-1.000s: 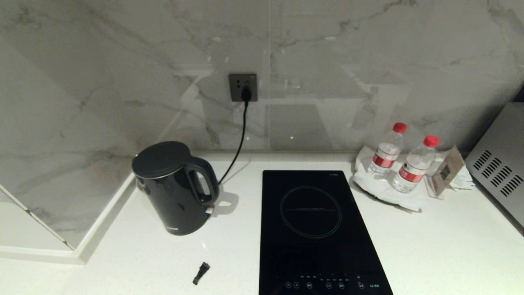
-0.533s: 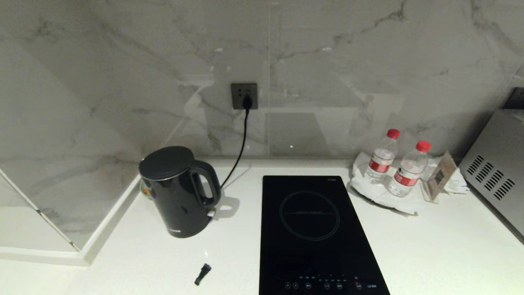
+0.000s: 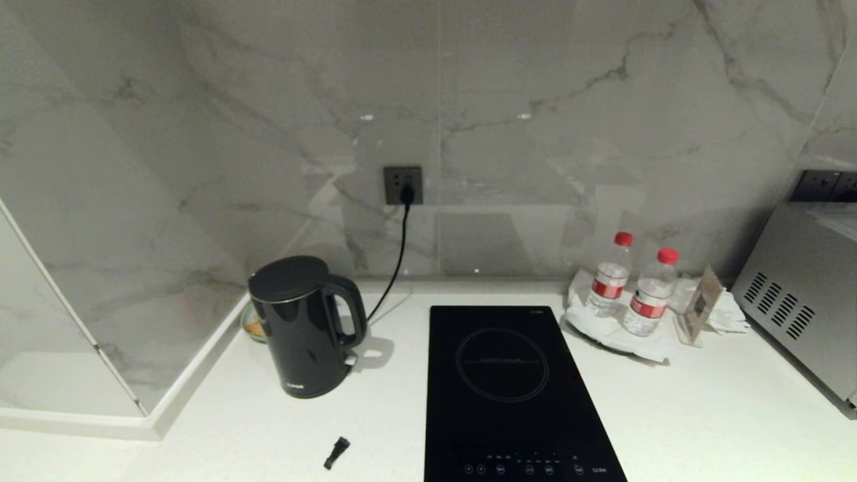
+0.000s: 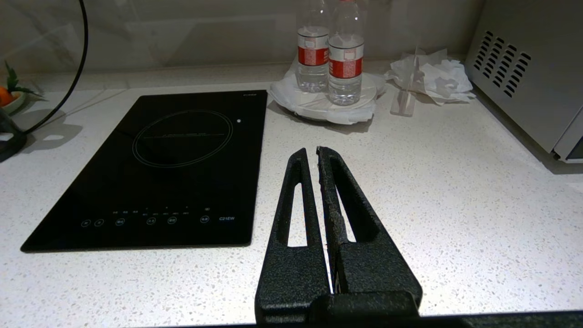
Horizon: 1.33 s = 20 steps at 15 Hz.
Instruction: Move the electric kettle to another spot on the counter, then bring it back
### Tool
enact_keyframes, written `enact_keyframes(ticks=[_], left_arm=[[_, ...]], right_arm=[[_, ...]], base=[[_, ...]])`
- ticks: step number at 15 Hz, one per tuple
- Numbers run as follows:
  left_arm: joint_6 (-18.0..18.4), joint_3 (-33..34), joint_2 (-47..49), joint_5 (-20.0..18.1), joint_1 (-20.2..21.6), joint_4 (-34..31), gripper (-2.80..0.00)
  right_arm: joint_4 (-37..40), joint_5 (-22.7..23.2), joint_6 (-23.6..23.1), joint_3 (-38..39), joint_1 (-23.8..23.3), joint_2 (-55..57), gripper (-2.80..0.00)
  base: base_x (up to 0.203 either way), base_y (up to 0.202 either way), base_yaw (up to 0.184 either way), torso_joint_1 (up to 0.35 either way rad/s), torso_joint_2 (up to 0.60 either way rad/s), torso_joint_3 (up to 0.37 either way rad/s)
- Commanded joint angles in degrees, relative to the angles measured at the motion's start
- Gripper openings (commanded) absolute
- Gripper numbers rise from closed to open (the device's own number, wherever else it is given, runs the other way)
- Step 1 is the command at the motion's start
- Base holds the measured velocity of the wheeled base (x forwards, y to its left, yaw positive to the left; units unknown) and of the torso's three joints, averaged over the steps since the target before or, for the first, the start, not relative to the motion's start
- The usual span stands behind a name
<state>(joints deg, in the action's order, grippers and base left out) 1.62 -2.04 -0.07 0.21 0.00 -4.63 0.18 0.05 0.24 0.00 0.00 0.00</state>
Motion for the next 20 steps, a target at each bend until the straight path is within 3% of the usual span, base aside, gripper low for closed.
enact_keyframes(ticks=[1,20], left_arm=[[1.11,0.10,0.16,-0.03,0.00,-0.03,0.00],[-0.48,0.01,0.16,0.23,-0.09,-0.03,0.00]], right_arm=[[0.01,0.03,0.02,0.00,0.00,0.00,-2.80],[0.08,0.03,0.02,0.00,0.00,0.00,-2.80]], base=[[0.000,0.000,0.000,0.007,0.00,0.075],[0.000,0.000,0.000,0.000,0.00,0.002]])
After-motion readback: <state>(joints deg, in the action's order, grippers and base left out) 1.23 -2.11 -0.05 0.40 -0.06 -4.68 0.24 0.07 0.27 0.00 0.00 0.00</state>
